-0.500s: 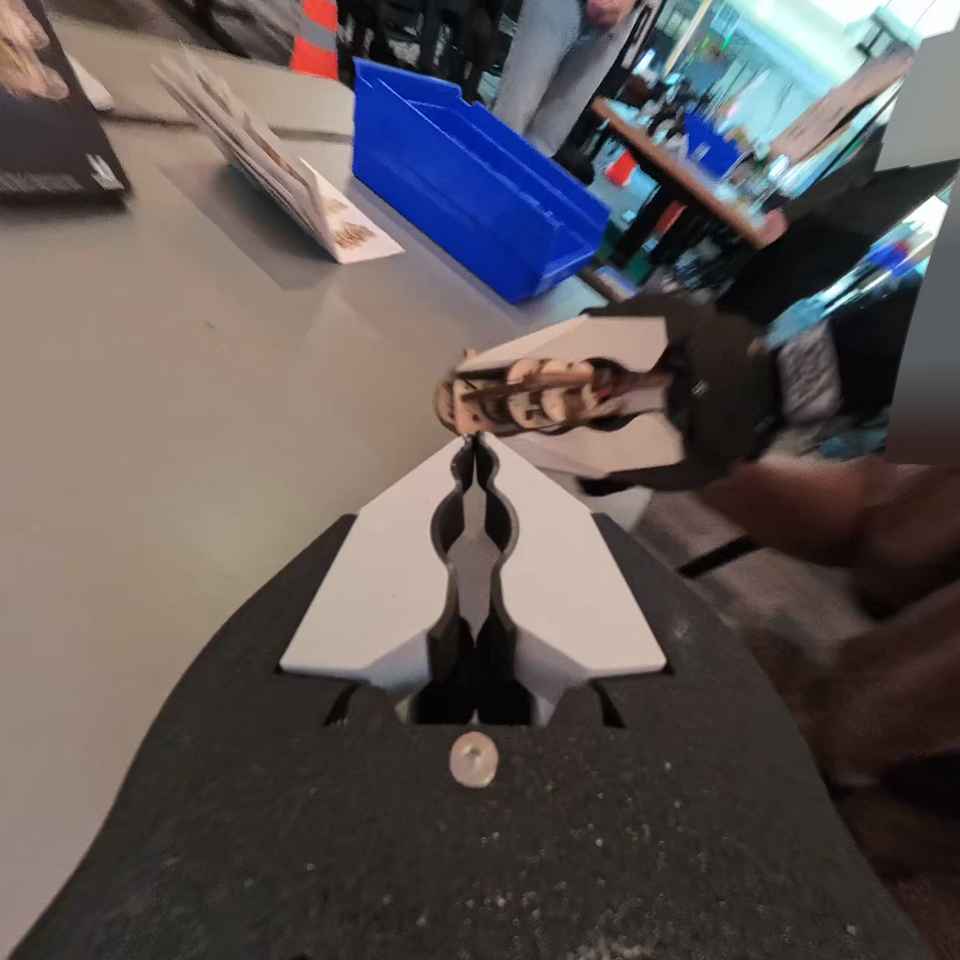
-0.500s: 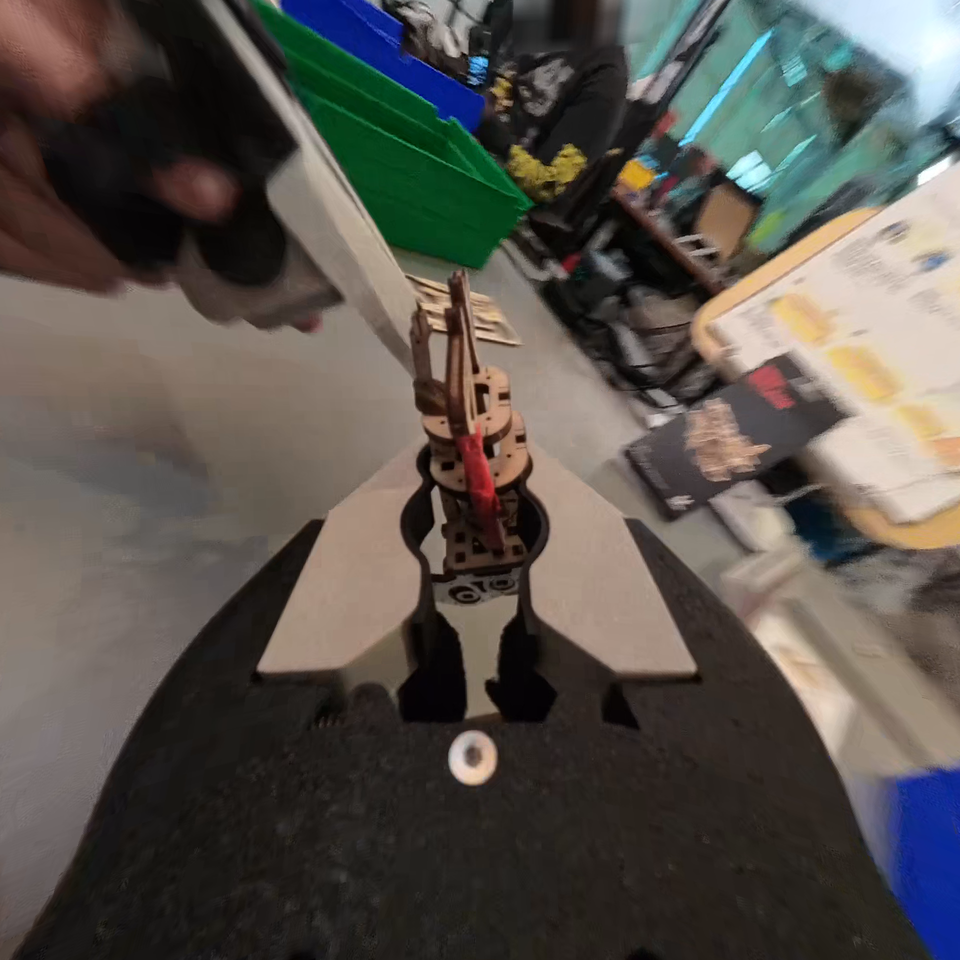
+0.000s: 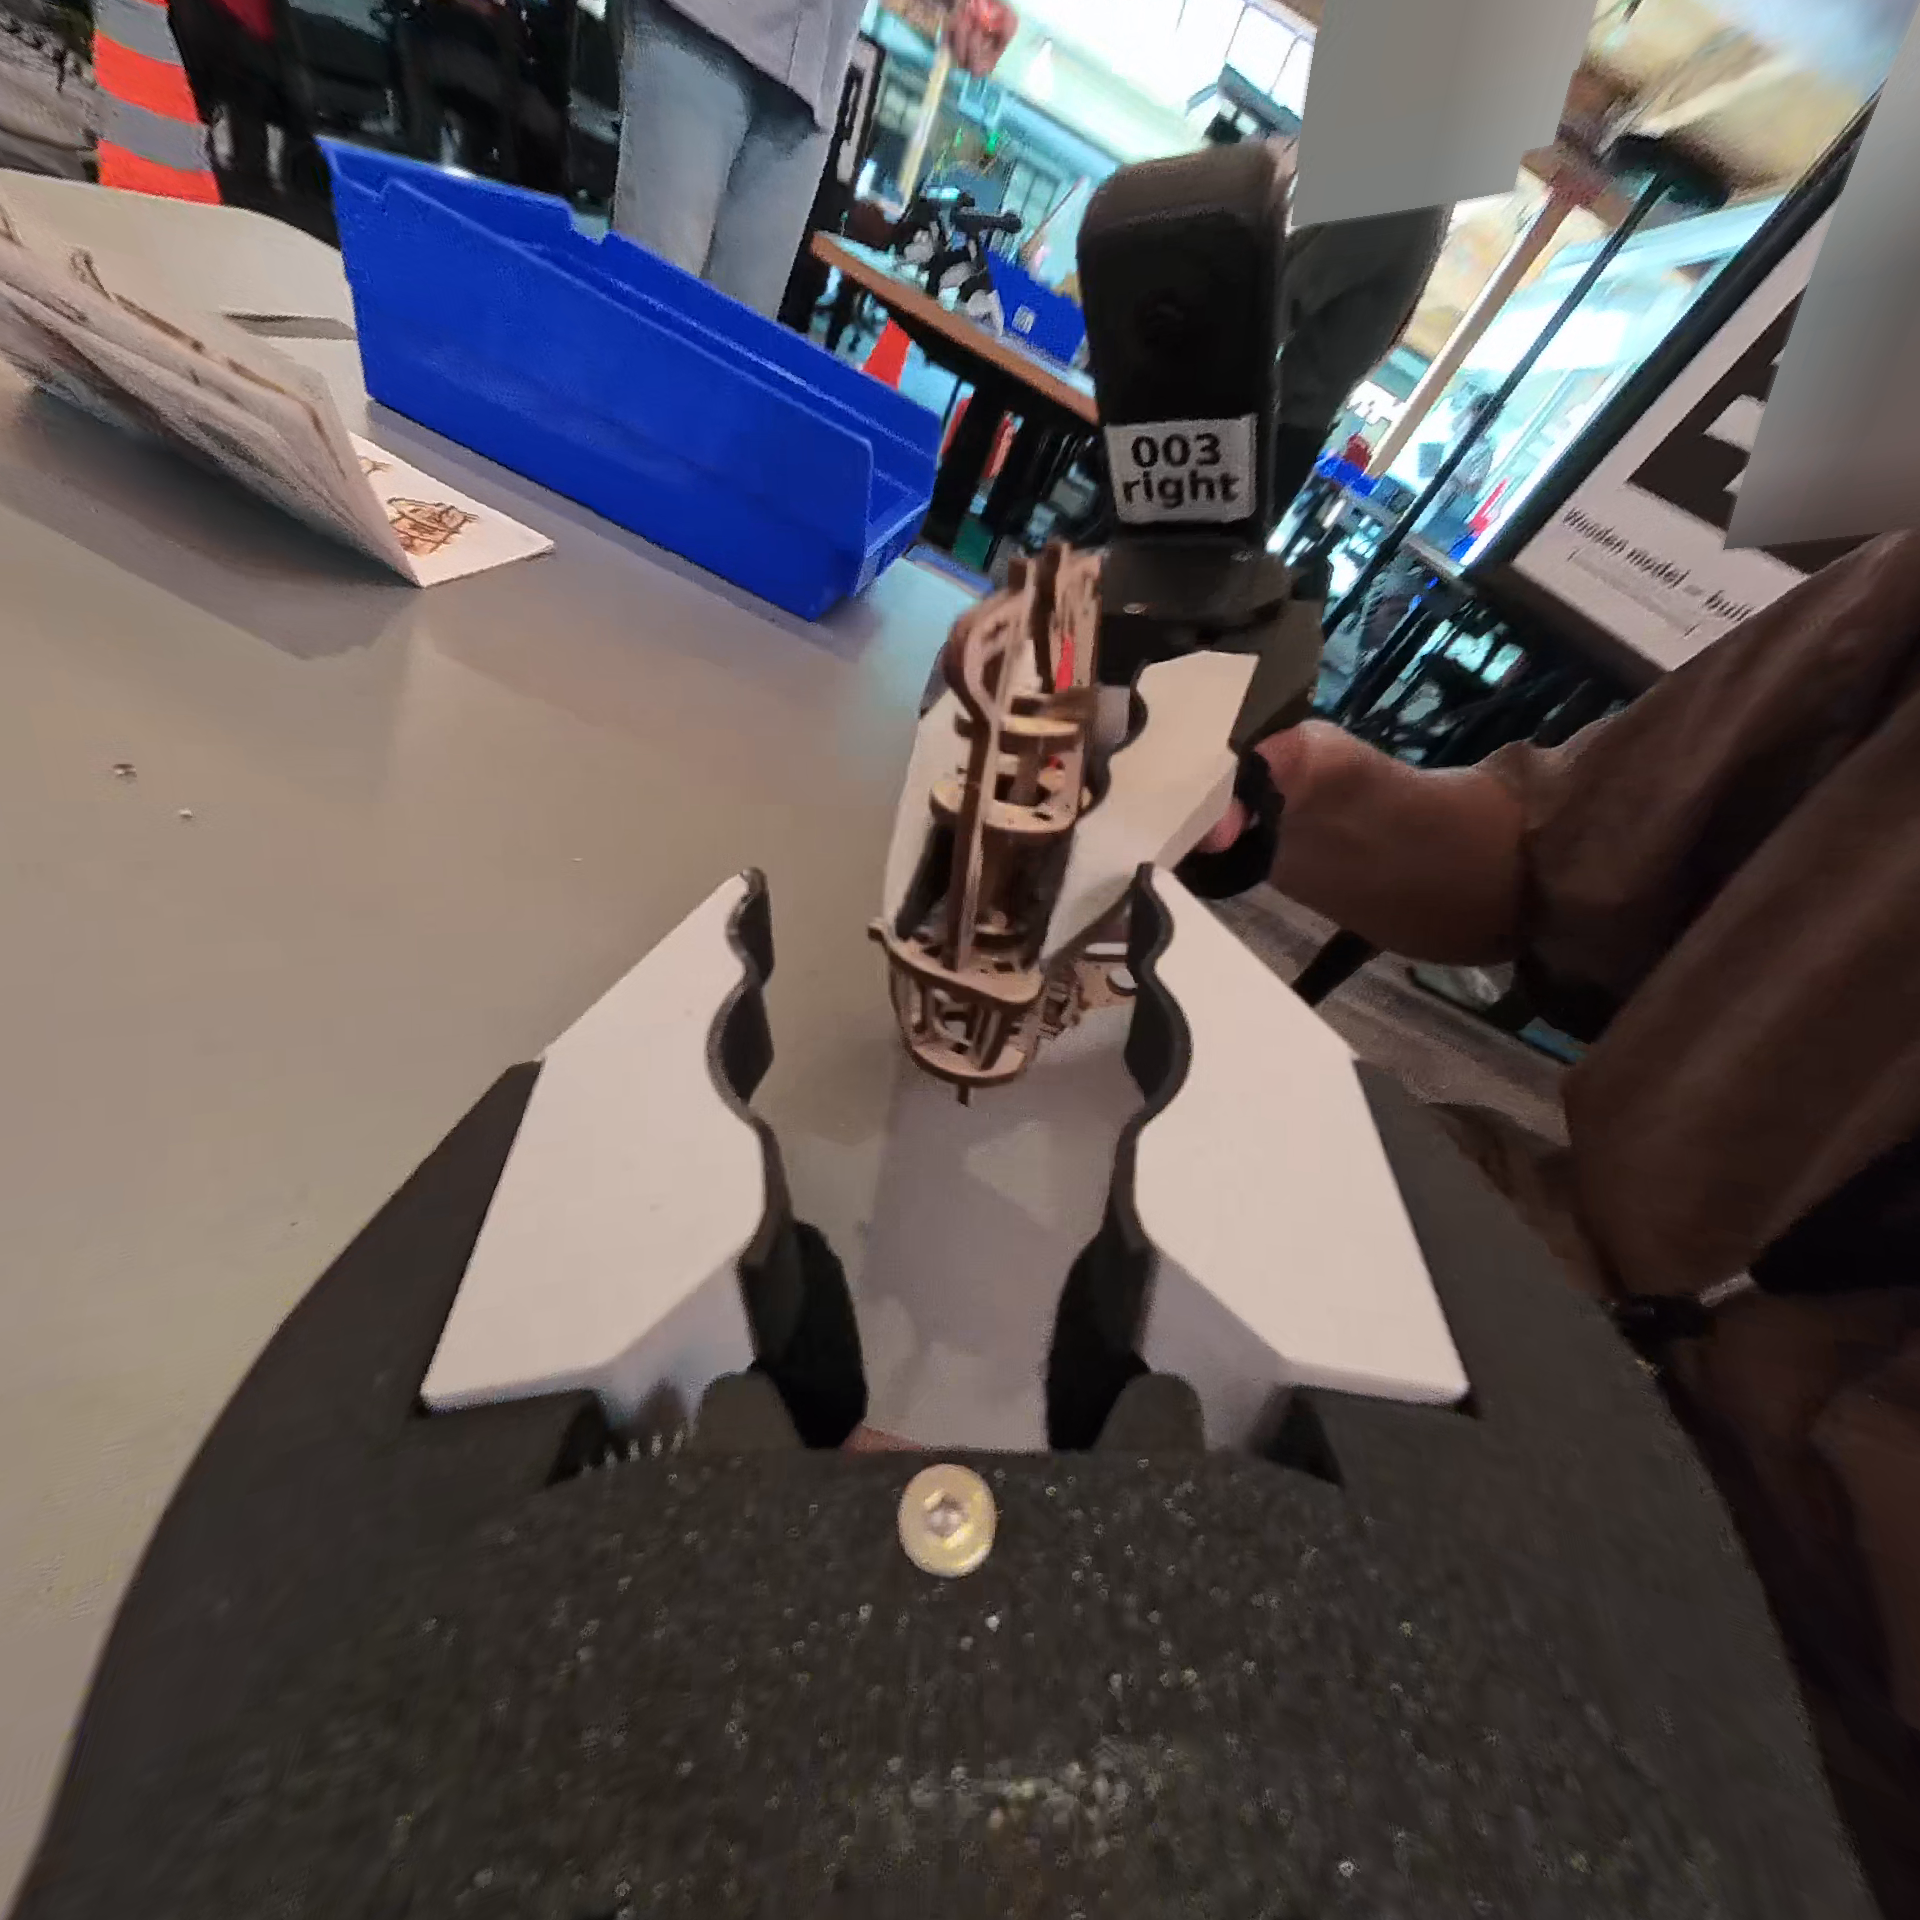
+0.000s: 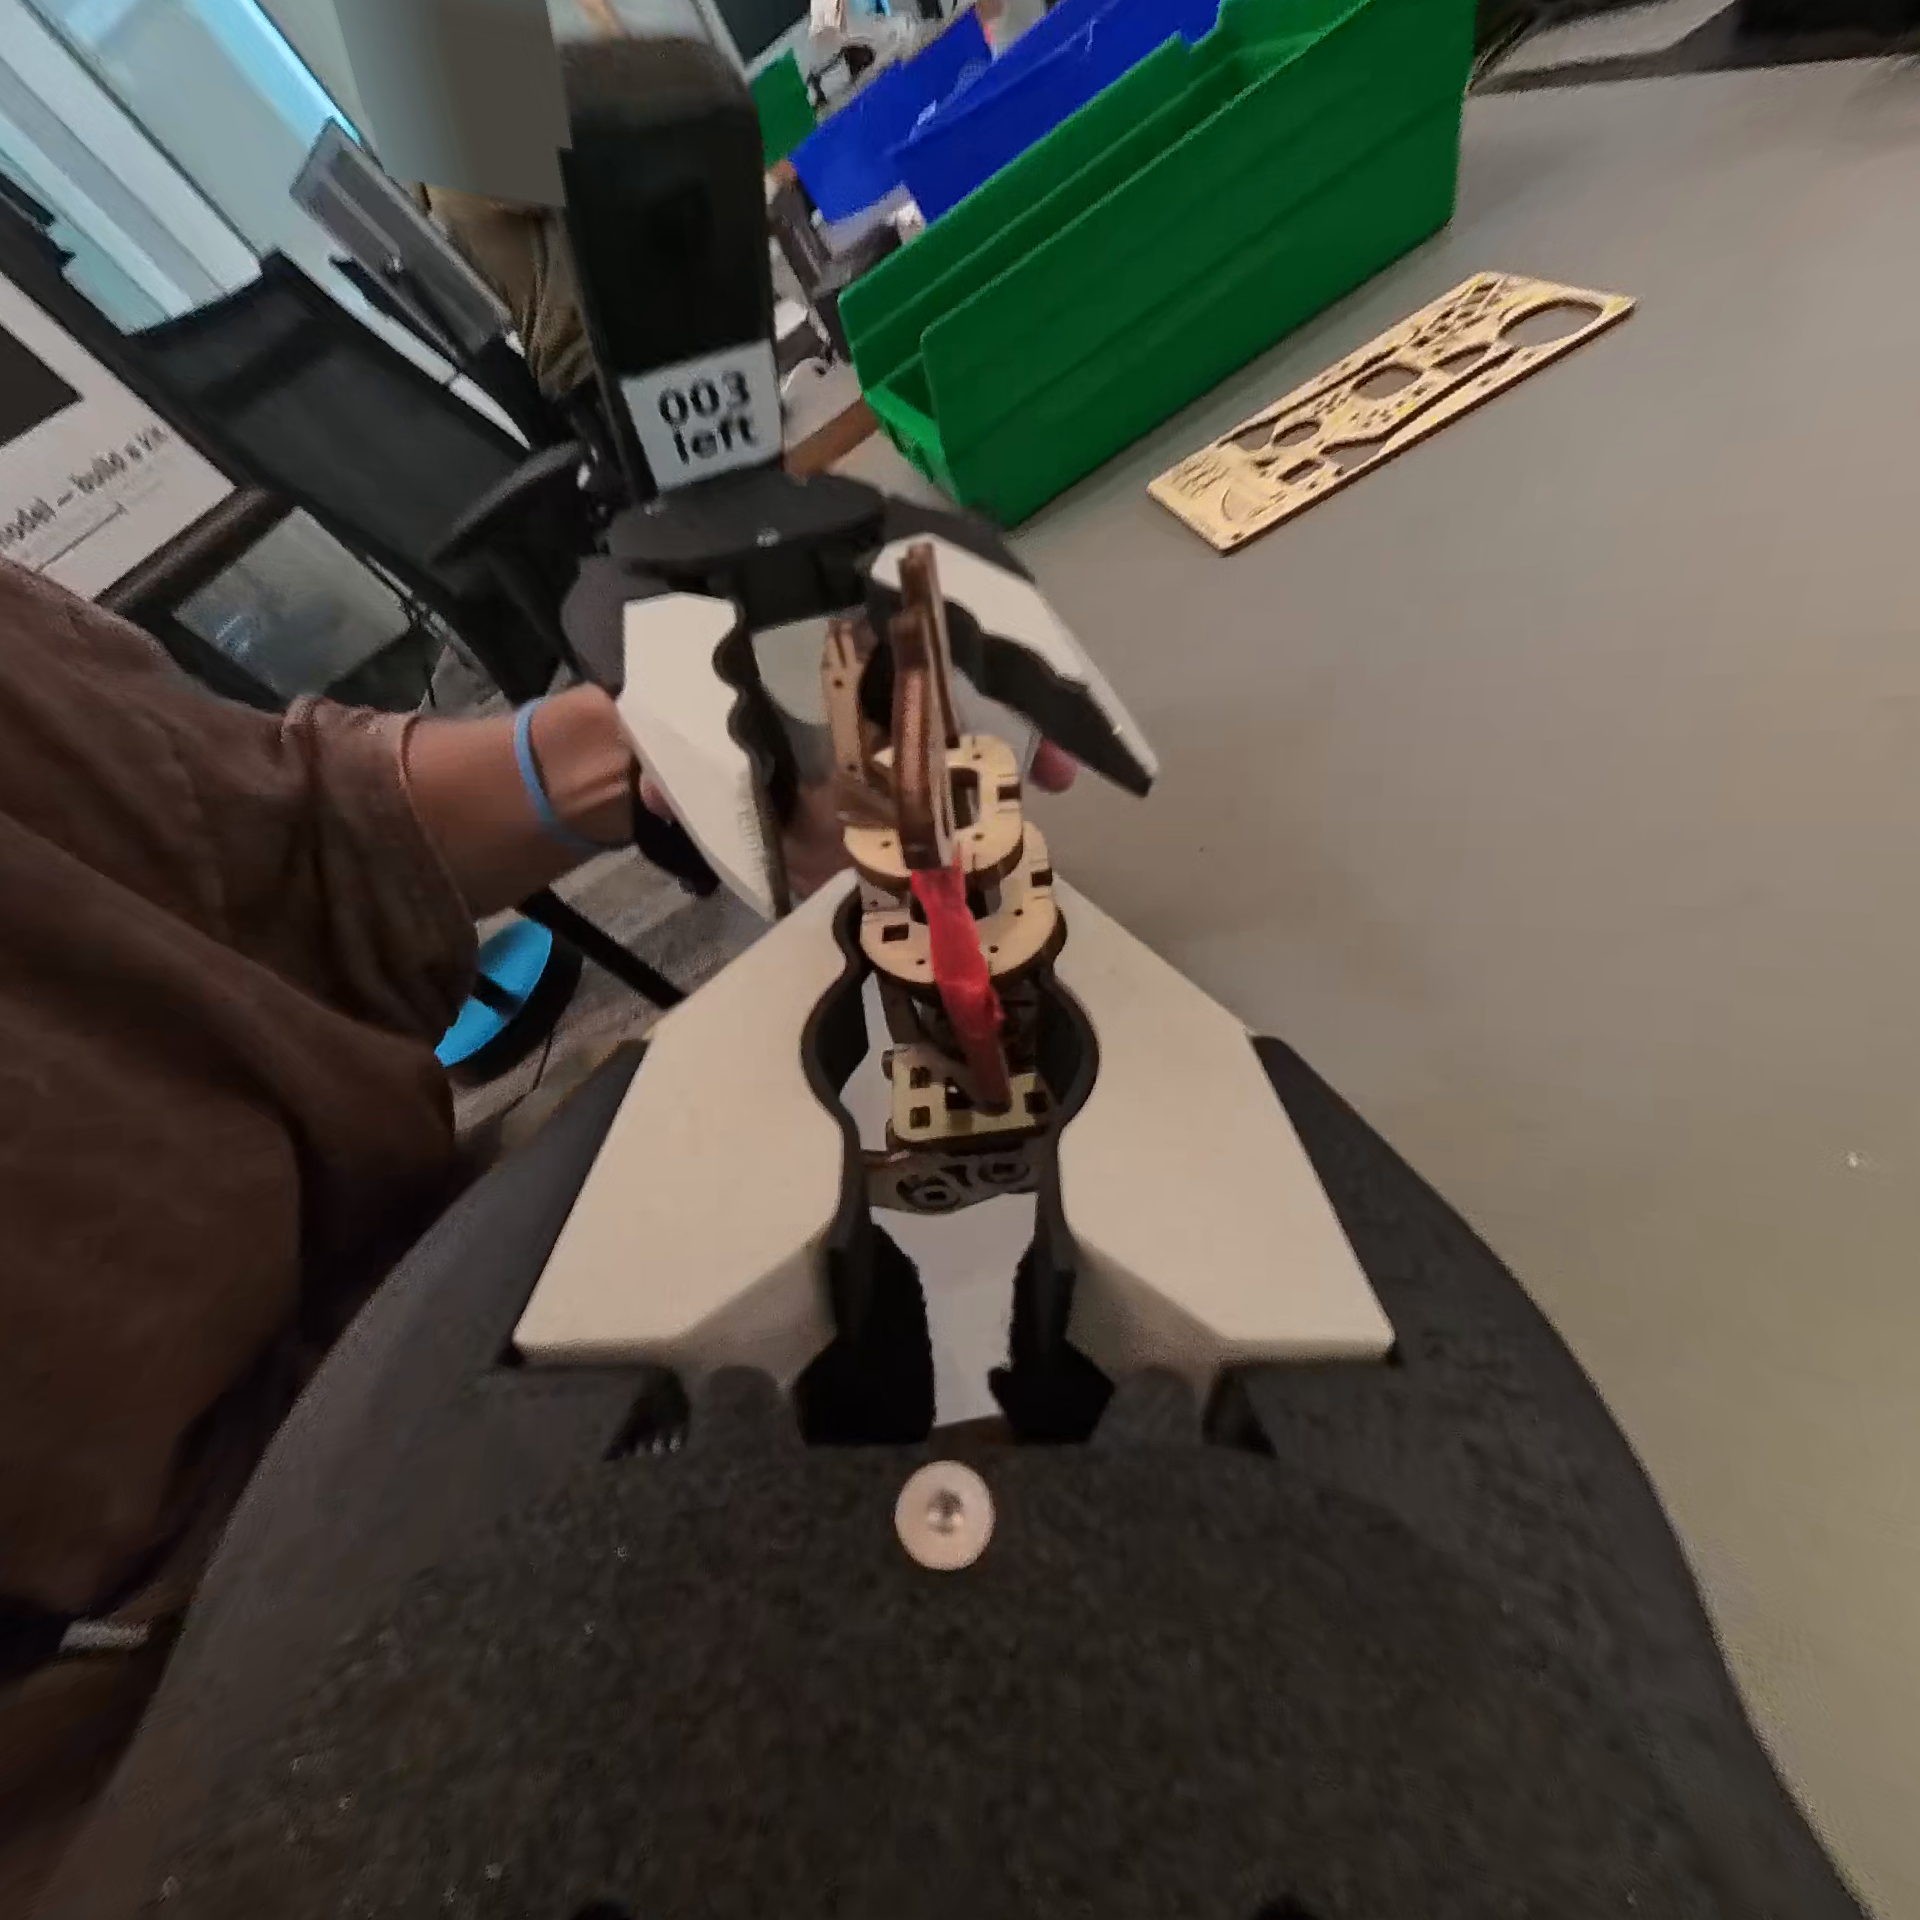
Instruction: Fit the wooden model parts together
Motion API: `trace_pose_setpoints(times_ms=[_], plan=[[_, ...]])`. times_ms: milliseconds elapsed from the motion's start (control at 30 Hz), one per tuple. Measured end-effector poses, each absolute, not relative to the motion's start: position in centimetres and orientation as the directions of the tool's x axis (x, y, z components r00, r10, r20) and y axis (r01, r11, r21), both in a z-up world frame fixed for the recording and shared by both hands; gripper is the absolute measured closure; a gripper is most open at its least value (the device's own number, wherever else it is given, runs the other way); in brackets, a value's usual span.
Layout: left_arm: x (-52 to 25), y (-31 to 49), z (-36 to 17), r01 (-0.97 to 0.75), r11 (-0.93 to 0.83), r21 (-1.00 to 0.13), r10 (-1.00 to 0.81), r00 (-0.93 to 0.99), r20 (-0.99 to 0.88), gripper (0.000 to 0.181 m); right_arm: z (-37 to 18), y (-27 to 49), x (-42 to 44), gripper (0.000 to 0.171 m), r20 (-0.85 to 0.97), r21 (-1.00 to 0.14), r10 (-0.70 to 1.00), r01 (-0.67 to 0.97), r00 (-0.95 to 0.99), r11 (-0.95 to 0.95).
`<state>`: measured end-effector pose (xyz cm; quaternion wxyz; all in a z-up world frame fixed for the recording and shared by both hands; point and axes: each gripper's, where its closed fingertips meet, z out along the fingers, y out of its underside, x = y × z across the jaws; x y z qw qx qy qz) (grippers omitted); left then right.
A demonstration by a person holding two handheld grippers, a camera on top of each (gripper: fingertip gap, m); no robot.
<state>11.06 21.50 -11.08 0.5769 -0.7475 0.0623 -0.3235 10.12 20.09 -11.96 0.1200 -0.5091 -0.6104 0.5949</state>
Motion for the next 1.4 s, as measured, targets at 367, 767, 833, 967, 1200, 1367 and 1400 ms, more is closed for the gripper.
trace_pose_setpoints(times_ms=[367, 767, 833, 967, 1200, 1367, 1400], plan=[[13.6, 22.0, -11.9, 0.161, -0.365, -0.917, -0.611, 0.702, 0.367, 0.106, -9.9, 20.2, 8.8, 0.147, -0.459, -0.874, 0.754, 0.392, -0.471, -0.287], [14.2, 25.4, -12.7, 0.151, -0.436, -0.887, -0.691, 0.576, 0.437, 0.113, -9.5, 24.0, 8.0, 0.146, -0.341, -0.915, 0.871, 0.337, -0.354, -0.222], [14.1, 25.8, -12.9, 0.135, -0.440, -0.888, -0.700, 0.567, 0.434, 0.113, -9.7, 24.4, 7.9, 0.146, -0.325, -0.916, 0.881, 0.345, -0.345, -0.204], [12.5, 26.7, -12.3, 0.192, -0.406, -0.893, -0.693, 0.572, 0.438, 0.118, -9.5, 24.9, 7.8, 0.147, -0.326, -0.917, 0.881, 0.343, -0.343, -0.205], [11.1, 26.5, -11.5, 0.281, -0.368, -0.886, -0.674, 0.576, 0.463, 0.121, -8.1, 25.0, 7.0, 0.147, -0.266, -0.952, 0.903, 0.240, -0.337, -0.191], [9.9, 26.4, -11.1, 0.280, -0.345, -0.896, -0.658, 0.608, 0.444, 0.115, -6.9, 24.5, 6.5, 0.147, -0.207, -0.970, 0.916, 0.197, -0.343, -0.145], [9.2, 26.3, -10.8, 0.288, -0.333, -0.898, -0.652, 0.617, 0.440, 0.119, -6.7, 24.5, 6.6, 0.147, -0.209, -0.969, 0.915, 0.198, -0.345, -0.146]])
